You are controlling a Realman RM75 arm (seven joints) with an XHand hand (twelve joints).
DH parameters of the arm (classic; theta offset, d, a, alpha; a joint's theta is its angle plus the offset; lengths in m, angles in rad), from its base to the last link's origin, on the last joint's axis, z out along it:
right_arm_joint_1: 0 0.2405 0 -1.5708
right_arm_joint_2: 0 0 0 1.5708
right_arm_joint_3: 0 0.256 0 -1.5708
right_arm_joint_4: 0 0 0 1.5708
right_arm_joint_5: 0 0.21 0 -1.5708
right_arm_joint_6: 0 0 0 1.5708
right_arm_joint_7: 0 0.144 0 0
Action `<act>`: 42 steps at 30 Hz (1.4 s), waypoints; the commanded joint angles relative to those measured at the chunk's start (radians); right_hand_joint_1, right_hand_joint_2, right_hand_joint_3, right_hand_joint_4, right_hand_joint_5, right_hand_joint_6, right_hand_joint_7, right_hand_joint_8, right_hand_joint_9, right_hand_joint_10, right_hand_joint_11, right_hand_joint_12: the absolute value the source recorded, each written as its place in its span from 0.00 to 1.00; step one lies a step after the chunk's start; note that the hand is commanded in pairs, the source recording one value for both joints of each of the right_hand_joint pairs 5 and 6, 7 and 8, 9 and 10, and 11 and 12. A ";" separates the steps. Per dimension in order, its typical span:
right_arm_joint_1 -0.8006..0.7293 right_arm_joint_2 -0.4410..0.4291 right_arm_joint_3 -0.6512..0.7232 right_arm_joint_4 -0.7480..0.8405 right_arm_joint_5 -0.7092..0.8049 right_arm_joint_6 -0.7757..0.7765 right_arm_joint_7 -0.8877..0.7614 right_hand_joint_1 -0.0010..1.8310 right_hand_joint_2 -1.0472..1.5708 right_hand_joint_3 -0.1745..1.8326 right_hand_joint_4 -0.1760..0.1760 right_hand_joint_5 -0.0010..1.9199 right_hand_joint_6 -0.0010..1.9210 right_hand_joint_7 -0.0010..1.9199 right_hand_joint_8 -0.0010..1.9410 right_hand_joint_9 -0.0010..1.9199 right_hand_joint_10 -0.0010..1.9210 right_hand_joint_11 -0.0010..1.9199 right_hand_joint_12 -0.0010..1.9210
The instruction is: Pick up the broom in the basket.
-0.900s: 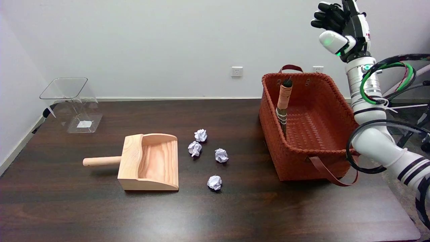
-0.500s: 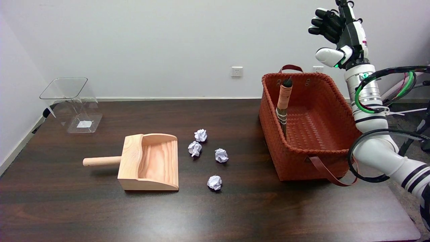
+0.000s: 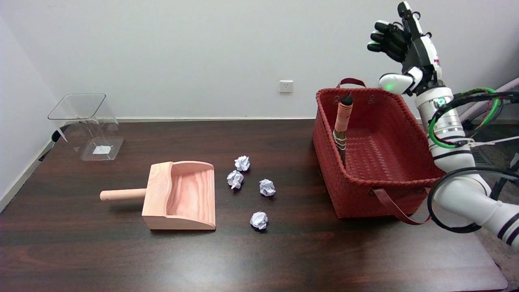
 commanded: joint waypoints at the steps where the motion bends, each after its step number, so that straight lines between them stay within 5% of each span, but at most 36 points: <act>1: -0.263 -0.035 0.164 -0.124 -0.024 -0.003 0.033 0.51 0.14 0.48 0.50 0.00 0.00 0.20 0.19 0.26 0.26 0.31 0.31; 13: -0.376 -0.081 0.261 -0.069 -0.029 0.055 -0.036 0.55 0.11 0.47 0.50 0.01 0.01 0.18 0.18 0.25 0.25 0.32 0.32; 27: -0.223 -0.083 -0.125 -0.043 -0.019 0.120 0.033 0.56 0.14 0.45 0.50 0.07 0.07 0.19 0.19 0.25 0.25 0.31 0.31; 42: -0.167 -0.092 -0.250 -0.040 -0.028 0.129 0.034 0.57 0.16 0.49 0.50 0.10 0.10 0.21 0.21 0.26 0.26 0.30 0.30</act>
